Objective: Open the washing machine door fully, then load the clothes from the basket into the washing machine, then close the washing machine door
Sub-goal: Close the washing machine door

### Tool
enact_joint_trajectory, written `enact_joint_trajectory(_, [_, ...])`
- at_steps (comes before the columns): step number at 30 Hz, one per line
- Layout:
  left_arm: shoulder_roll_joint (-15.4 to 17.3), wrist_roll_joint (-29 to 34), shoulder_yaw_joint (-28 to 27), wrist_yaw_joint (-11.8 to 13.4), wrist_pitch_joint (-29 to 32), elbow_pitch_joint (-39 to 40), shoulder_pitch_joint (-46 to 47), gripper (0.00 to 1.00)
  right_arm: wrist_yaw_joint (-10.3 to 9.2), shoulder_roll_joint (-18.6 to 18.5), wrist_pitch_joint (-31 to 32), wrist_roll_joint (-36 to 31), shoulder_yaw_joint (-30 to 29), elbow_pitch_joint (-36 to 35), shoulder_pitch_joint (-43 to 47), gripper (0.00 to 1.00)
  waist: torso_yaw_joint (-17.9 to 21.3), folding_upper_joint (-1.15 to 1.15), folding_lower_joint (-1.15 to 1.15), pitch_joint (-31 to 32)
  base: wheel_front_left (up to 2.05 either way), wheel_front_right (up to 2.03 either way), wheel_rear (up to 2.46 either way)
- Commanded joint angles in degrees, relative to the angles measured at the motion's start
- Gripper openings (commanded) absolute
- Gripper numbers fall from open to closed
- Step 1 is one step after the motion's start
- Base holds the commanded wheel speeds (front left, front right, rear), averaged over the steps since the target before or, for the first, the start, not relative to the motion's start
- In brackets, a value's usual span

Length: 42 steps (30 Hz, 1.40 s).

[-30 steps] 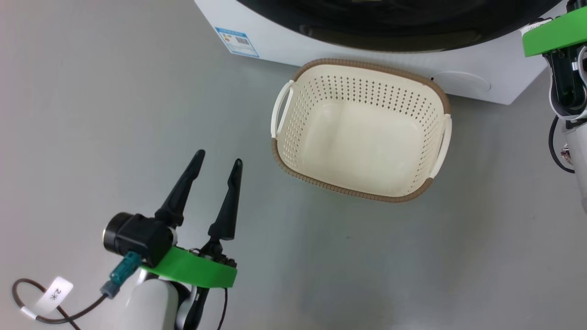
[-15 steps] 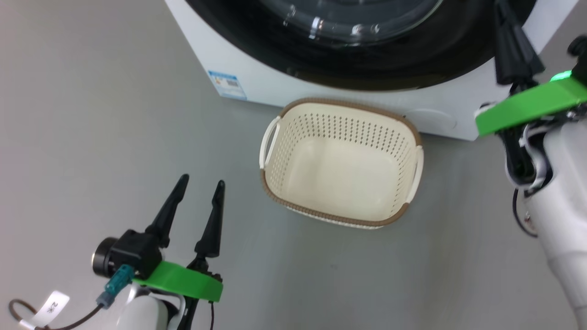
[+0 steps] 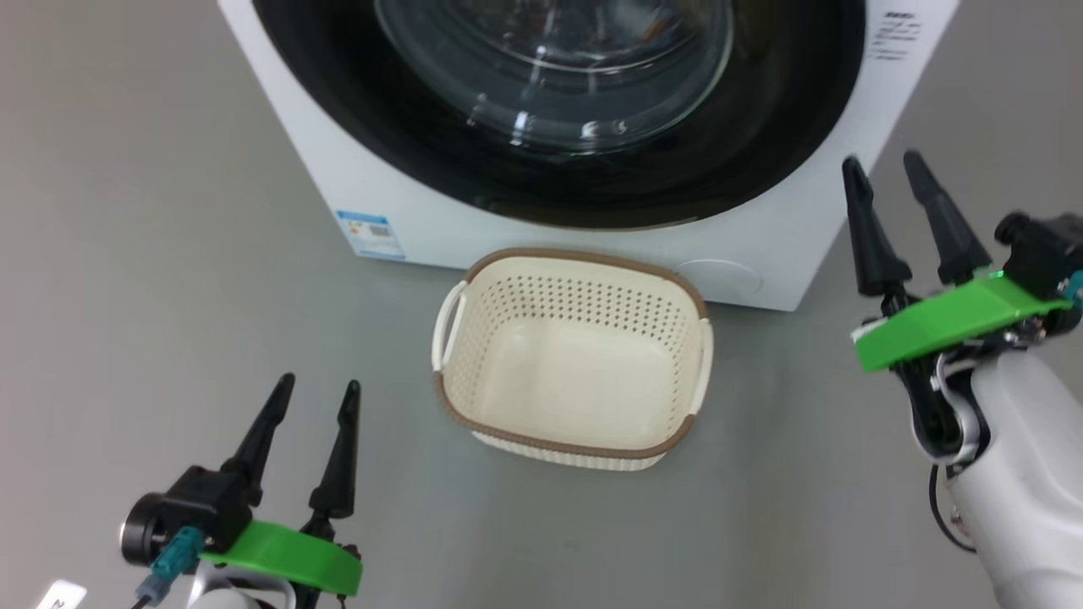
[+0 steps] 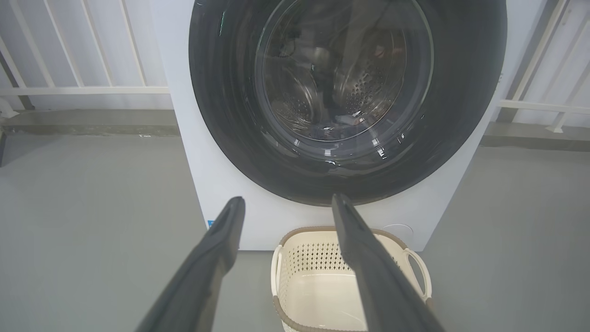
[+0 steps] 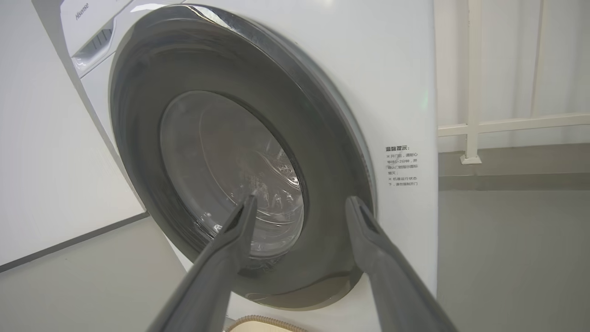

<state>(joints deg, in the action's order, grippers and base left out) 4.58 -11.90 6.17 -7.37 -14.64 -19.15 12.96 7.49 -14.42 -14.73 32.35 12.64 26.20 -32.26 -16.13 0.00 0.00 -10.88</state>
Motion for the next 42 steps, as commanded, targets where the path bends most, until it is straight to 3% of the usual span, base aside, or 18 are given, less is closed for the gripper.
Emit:
enact_joint_trajectory(1, [1.78, 0.05, -2.23, -0.12, -0.36, 0.62, -0.16, 1.0, 0.0, 0.35, -0.27, 0.0, 0.57, -1.69, 2.08, 1.0, 2.57, 0.0, 0.0, 2.27, 0.0, 0.0, 0.0])
enact_joint_trajectory(23, [5.11, -0.49, -5.83, -0.12, -0.36, -1.45, -4.1, 1.0, 0.0, 0.0, -0.27, -0.99, -2.19, -2.83, 17.05, 1.0, 12.52, 0.0, 0.0, 8.75, 0.0, 0.0, 0.0])
enact_joint_trajectory(42, [5.41, 0.14, -9.96, -0.12, -0.36, -2.05, -6.97, 1.0, 0.0, -0.33, -0.27, -1.68, -4.66, -4.57, 23.27, 1.0, 15.31, 0.0, 0.0, 10.35, 0.0, 0.0, 0.0])
